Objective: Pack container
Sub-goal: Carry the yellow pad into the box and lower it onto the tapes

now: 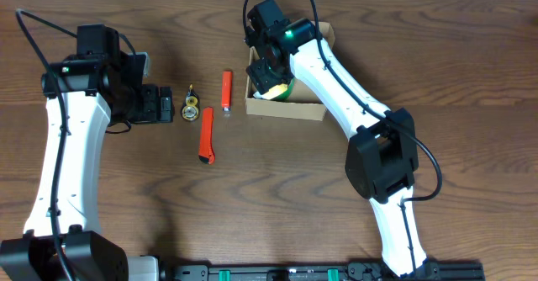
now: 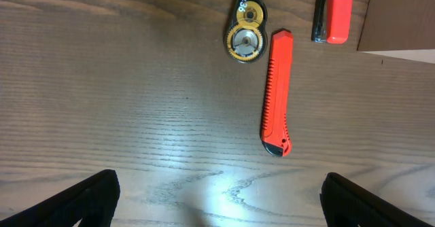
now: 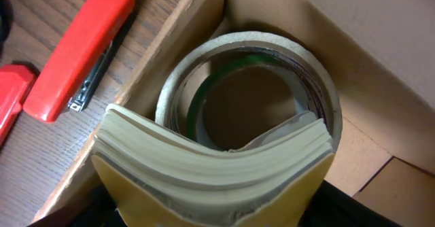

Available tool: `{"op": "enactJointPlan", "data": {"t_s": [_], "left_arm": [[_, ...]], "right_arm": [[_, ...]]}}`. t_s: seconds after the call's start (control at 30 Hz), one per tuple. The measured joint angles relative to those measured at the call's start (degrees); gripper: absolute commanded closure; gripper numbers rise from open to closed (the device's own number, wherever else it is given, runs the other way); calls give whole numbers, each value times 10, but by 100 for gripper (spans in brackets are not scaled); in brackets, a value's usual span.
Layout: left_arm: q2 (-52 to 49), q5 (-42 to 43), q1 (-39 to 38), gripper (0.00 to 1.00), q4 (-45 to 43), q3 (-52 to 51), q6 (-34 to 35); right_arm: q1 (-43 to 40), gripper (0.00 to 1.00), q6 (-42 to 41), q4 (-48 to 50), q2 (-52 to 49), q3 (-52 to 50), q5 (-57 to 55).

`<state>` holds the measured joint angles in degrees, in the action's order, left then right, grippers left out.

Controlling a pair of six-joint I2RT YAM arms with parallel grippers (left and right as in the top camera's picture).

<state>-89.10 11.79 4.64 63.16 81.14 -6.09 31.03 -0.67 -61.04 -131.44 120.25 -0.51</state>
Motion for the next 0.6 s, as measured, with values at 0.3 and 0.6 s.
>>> {"op": "enactJointPlan", "data": {"t_s": [0.3,0.6], "left_arm": [[0,0,0,5,0,0,0],[0,0,0,5,0,0,0]], "right_arm": [[0,19,-2,-1,0,0,-21],[0,8,9,-26,-1,60,-36]]}}
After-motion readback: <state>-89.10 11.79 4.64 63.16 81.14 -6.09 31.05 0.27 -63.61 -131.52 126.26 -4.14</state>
